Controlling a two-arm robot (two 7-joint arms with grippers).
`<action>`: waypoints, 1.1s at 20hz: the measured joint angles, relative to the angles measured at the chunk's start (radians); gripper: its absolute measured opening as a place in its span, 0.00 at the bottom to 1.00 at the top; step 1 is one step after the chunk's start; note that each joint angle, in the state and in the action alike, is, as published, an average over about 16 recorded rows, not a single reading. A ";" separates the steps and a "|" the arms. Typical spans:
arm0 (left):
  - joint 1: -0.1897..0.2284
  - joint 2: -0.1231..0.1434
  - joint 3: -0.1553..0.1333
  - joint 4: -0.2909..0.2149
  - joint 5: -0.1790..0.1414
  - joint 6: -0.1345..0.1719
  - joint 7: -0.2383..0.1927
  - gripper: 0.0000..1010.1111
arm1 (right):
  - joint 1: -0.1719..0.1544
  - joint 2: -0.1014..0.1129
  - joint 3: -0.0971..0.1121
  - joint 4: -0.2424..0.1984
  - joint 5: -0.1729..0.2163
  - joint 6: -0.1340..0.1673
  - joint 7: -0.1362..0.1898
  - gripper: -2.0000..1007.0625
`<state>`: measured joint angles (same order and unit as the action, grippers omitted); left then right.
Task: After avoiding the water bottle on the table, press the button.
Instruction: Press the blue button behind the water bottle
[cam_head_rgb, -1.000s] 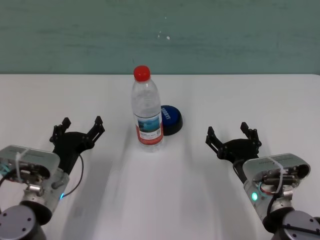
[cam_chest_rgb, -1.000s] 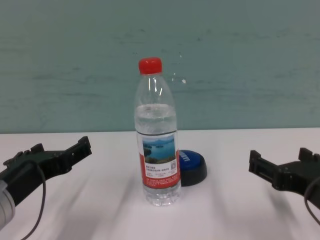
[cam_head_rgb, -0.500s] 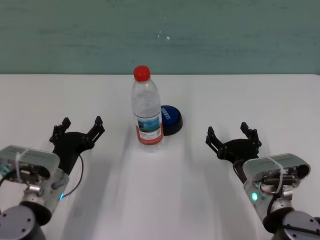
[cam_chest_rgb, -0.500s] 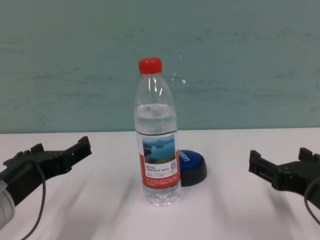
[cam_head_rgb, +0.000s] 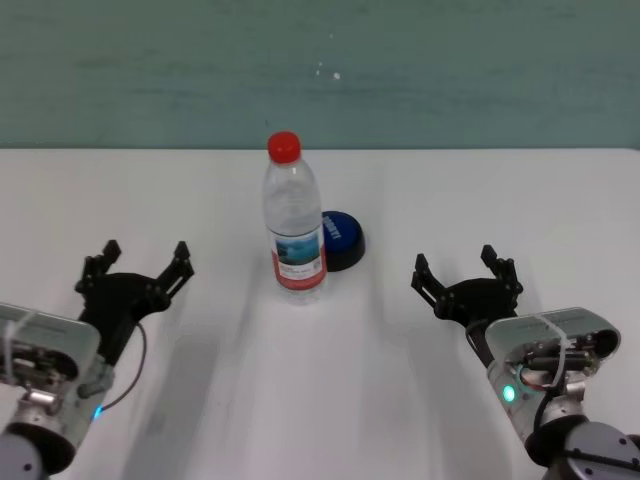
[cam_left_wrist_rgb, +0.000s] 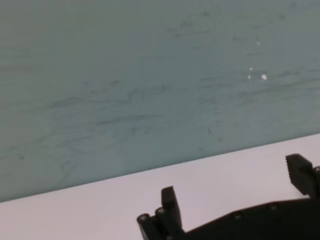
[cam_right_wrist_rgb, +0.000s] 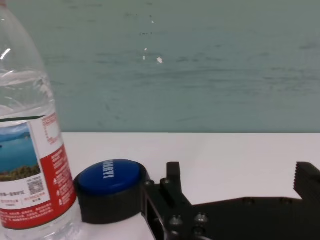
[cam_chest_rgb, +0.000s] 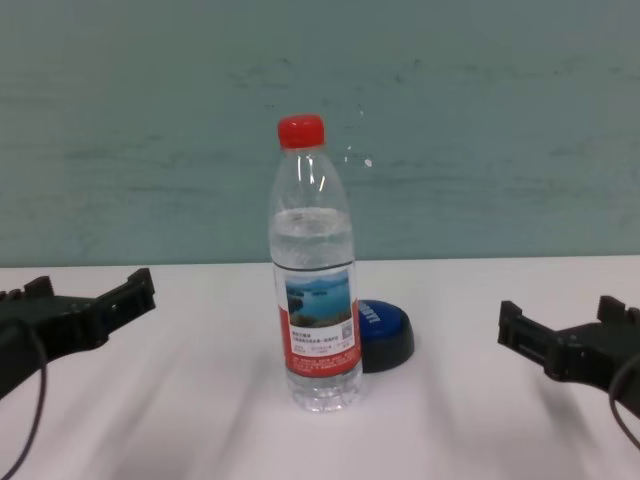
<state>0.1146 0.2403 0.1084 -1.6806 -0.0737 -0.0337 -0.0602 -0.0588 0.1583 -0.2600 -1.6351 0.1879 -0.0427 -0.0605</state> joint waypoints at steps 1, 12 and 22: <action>0.013 0.003 -0.004 -0.017 0.006 0.003 -0.002 0.99 | 0.000 0.000 0.000 0.000 0.000 0.000 0.000 1.00; 0.131 0.034 -0.019 -0.135 0.031 -0.018 -0.086 0.99 | 0.000 0.000 0.000 0.000 0.000 0.000 0.000 1.00; 0.086 0.080 0.028 -0.047 0.008 -0.108 -0.216 0.99 | 0.000 0.000 0.000 0.000 0.000 0.000 0.000 1.00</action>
<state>0.2007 0.3206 0.1368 -1.7272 -0.0652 -0.1419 -0.2766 -0.0588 0.1583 -0.2600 -1.6351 0.1879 -0.0427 -0.0605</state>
